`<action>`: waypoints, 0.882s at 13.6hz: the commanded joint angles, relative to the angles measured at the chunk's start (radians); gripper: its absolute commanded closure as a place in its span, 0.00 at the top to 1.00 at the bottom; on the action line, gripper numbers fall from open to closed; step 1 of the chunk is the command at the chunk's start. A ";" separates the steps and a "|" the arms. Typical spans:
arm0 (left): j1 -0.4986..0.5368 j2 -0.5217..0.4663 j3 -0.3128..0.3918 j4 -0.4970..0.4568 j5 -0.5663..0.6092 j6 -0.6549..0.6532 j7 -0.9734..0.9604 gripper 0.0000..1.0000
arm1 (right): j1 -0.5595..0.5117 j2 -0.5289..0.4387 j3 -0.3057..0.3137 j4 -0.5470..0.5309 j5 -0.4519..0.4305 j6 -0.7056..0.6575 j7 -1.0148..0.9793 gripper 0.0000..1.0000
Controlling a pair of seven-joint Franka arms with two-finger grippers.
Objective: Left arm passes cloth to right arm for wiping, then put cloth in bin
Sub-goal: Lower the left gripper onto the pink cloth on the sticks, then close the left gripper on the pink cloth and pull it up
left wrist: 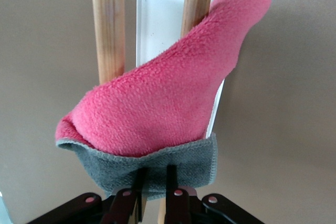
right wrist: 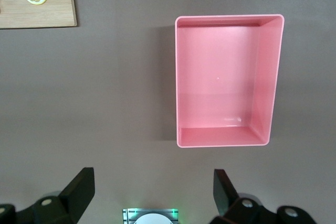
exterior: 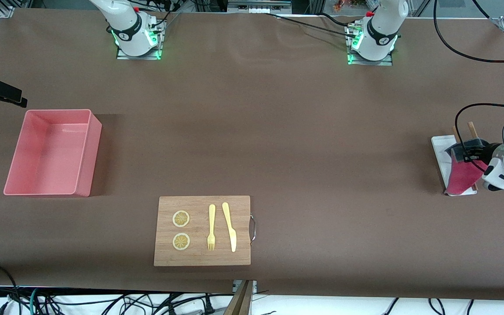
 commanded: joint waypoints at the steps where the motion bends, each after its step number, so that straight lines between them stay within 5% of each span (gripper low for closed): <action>1: 0.009 0.002 -0.007 0.010 0.020 -0.012 0.031 0.07 | -0.003 0.007 -0.002 0.018 -0.004 -0.003 -0.012 1.00; 3: 0.010 0.004 -0.007 0.010 0.020 -0.014 0.031 0.13 | -0.003 0.007 0.000 0.018 -0.004 -0.003 -0.012 1.00; 5: 0.010 0.004 -0.007 0.010 0.020 -0.014 0.031 0.08 | -0.003 0.008 -0.002 0.018 -0.004 -0.004 -0.012 1.00; 7: 0.007 0.006 -0.007 0.013 0.020 -0.014 0.028 0.62 | -0.003 0.007 0.000 0.018 -0.004 -0.004 -0.012 1.00; 10: 0.003 0.004 -0.006 0.022 0.020 -0.014 0.028 0.92 | -0.003 0.007 -0.002 0.018 -0.004 -0.003 -0.012 1.00; 12: 0.004 0.004 -0.004 0.024 0.021 -0.014 0.028 0.97 | -0.003 0.007 -0.002 0.018 -0.004 -0.004 -0.012 1.00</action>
